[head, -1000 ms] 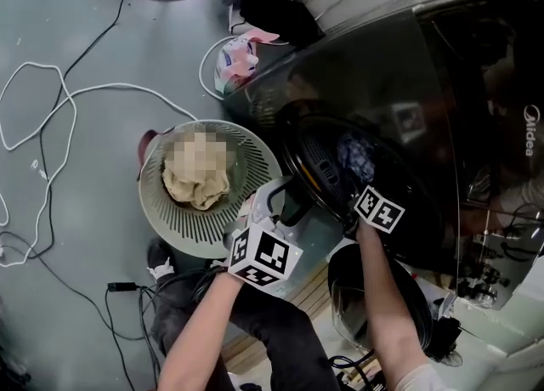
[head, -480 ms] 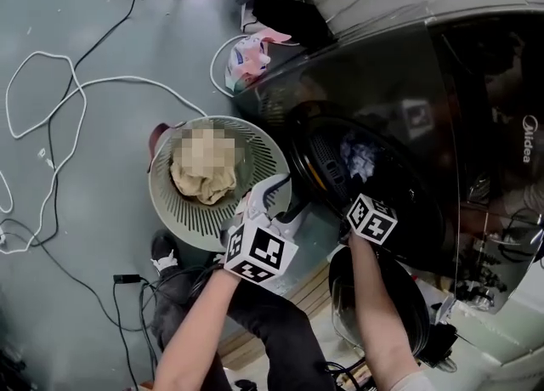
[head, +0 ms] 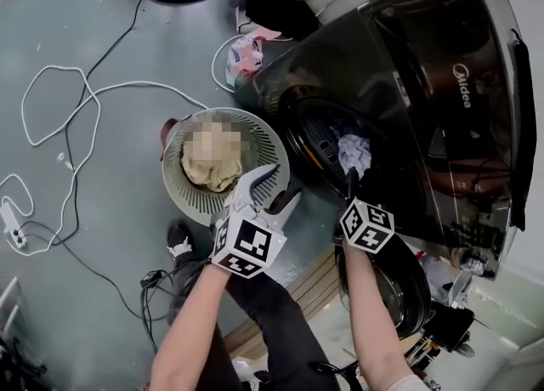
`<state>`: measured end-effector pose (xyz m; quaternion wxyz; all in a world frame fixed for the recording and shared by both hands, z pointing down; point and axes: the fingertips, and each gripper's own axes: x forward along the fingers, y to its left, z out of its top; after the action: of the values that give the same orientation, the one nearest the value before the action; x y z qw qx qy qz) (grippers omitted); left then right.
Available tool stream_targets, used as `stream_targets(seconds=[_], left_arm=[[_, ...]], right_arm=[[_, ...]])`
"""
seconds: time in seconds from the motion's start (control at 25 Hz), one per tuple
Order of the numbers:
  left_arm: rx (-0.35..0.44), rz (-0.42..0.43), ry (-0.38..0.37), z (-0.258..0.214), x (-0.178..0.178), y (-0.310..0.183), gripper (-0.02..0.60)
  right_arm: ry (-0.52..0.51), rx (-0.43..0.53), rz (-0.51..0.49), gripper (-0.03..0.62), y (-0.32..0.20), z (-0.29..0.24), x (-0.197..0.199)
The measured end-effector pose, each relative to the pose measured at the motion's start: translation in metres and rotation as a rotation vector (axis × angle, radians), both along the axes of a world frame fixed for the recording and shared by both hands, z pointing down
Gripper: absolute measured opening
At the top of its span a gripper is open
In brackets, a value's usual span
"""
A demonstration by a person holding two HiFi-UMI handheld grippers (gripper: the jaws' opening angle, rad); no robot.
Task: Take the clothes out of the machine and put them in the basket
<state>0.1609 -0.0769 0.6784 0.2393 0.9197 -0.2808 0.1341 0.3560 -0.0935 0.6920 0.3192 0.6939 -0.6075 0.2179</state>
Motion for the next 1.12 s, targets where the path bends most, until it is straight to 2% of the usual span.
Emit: stream_targets(seconds=[0.36,0.52,0.76,0.88,1.0,1.12], left_arm=[[0.013,0.033,-0.046,-0.06,-0.026,0.023,0.278],[0.033,0.072,-0.064,-0.082,-0.027,0.032,0.276],[0.067,0.141,-0.102,-0.103,-0.035,0.042,0.279],[0.089,0.178,-0.121,-0.11,-0.037,0.044,0.279],[0.151,0.201,-0.167,-0.117,-0.043,0.044,0.321],[0.254,0.221,-0.201,-0.129,-0.048,0.042,0.376]], right_arm=[[-0.074,0.051,-0.013,0.083,0.022,-0.073,-0.046],[-0.089,0.063,-0.05,0.083,0.035,-0.106,-0.066],[-0.119,0.127,-0.188,0.083,0.043,-0.169,-0.129],[-0.124,0.163,-0.288,0.083,0.045,-0.201,-0.166],[-0.133,0.189,-0.392,0.083,0.047,-0.229,-0.204],[-0.133,0.203,-0.512,0.083,0.053,-0.257,-0.249]])
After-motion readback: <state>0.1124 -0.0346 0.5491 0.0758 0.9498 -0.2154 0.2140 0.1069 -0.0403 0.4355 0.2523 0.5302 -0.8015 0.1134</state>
